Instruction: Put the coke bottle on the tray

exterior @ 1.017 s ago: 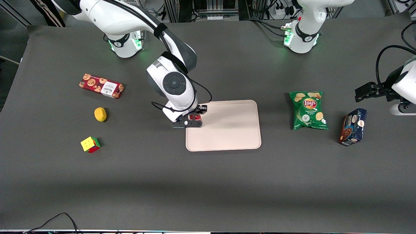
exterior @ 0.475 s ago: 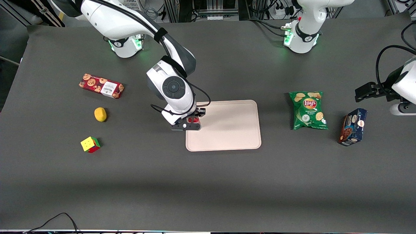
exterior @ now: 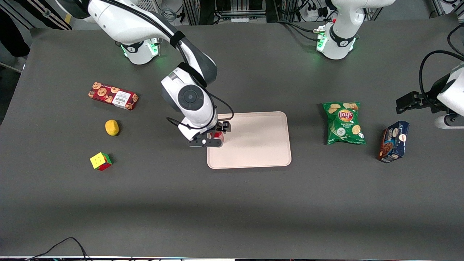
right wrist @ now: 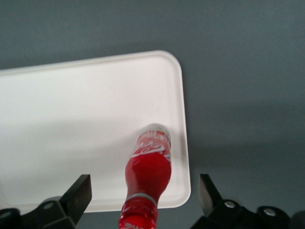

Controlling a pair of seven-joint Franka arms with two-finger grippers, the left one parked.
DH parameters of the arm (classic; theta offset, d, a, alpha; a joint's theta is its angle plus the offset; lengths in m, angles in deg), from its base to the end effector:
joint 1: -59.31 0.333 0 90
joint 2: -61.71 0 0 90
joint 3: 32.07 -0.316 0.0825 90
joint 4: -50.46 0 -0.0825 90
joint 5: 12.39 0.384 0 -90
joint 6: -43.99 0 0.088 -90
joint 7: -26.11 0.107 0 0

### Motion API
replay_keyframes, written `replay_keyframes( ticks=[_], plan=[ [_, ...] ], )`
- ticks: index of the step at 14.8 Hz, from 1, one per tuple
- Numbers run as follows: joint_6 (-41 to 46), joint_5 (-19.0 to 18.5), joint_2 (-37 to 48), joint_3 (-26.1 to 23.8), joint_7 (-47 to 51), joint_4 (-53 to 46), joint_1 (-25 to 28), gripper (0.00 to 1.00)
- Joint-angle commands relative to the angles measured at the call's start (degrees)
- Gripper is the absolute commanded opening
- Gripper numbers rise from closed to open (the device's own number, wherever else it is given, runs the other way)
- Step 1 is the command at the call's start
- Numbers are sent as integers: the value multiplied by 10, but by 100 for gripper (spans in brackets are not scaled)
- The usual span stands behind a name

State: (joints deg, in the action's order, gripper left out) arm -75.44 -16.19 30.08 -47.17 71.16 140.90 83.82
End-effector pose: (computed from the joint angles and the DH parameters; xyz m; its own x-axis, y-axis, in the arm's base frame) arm 0.5478 0.4169 0.3243 0.9926 -0.0953 -0.0756 -0.0984 -0.9944 -0.0377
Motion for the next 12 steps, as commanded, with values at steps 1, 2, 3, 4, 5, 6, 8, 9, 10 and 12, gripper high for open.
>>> replay_keyframes(
  ticks=[1, 2, 3, 4, 5, 6, 8, 9, 10, 12],
  plan=[
    [55, 25, 95, -8, -7, 4, -66, 100],
    [71, 40, 124, -8, -49, 9, -88, 100],
    [94, 53, 152, -7, -105, 11, -117, 100],
    [117, 68, 178, -6, -148, 16, -146, 100],
    [135, 70, 206, -3, -179, 24, -168, 100],
    [150, 71, 236, 4, -215, 37, -183, 100],
    [175, 71, 293, 60, -298, 74, -194, 100],
    [179, 71, 322, 92, -343, 98, -194, 100],
    [179, 71, 352, 118, -387, 125, -194, 100],
    [178, 69, 400, 154, -434, 170, -195, 100]
  ],
)
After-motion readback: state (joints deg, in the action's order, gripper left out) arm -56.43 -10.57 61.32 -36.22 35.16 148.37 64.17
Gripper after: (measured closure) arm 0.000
